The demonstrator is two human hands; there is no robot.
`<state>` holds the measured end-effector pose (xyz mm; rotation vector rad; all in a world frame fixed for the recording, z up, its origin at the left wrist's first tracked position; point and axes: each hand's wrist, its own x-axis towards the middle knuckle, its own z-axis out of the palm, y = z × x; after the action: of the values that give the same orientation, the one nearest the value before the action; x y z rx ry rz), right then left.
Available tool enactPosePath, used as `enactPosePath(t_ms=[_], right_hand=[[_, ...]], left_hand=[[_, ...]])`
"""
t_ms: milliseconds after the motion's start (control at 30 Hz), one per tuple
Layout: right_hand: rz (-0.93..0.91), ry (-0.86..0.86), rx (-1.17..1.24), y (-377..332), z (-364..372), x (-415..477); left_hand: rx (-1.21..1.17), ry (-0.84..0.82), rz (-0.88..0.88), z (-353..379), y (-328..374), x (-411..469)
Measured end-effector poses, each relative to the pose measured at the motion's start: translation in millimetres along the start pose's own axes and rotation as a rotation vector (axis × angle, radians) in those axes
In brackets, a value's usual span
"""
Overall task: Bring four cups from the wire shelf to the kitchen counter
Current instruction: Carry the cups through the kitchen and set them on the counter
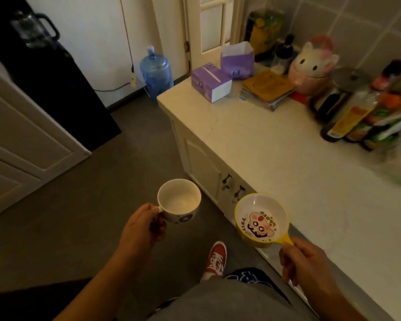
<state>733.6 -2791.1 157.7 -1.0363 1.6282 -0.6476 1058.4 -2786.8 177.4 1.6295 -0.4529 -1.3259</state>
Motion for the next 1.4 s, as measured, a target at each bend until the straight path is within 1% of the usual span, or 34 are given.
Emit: enactPosePath(t_ms=[167,300,533,700,967,1233,1300,1400], right_hand=[[-0.08,0.06,0.012,-44,-1,58],[-0.107,0.129,0.052,-71,-4,90],[-0.03,0.277,0.121,-94,4,135],[0.056,0.4,0.166,-109,19,155],[0.17,0.594,0.246,-132,44,175],[0.179,0.703,0.291,-149,59,185],[0.172,0.724,0.299,-150,61,187],[0.168,0.752,0.31,-152,65,188]], left_hand=[[0.081,-0.081,0.065,45,46,53],[0.151,-0.201,0.075,70,73,91],[0.318,-0.386,-0.016,116,109,177],[0.44,-0.512,0.005,153,128,237],[0.537,-0.691,-0.017,200,142,308],[0.607,-0.874,-0.047,218,144,351],[0.632,-0.899,-0.023,221,144,354],[0.658,-0.88,-0.004,226,144,357]])
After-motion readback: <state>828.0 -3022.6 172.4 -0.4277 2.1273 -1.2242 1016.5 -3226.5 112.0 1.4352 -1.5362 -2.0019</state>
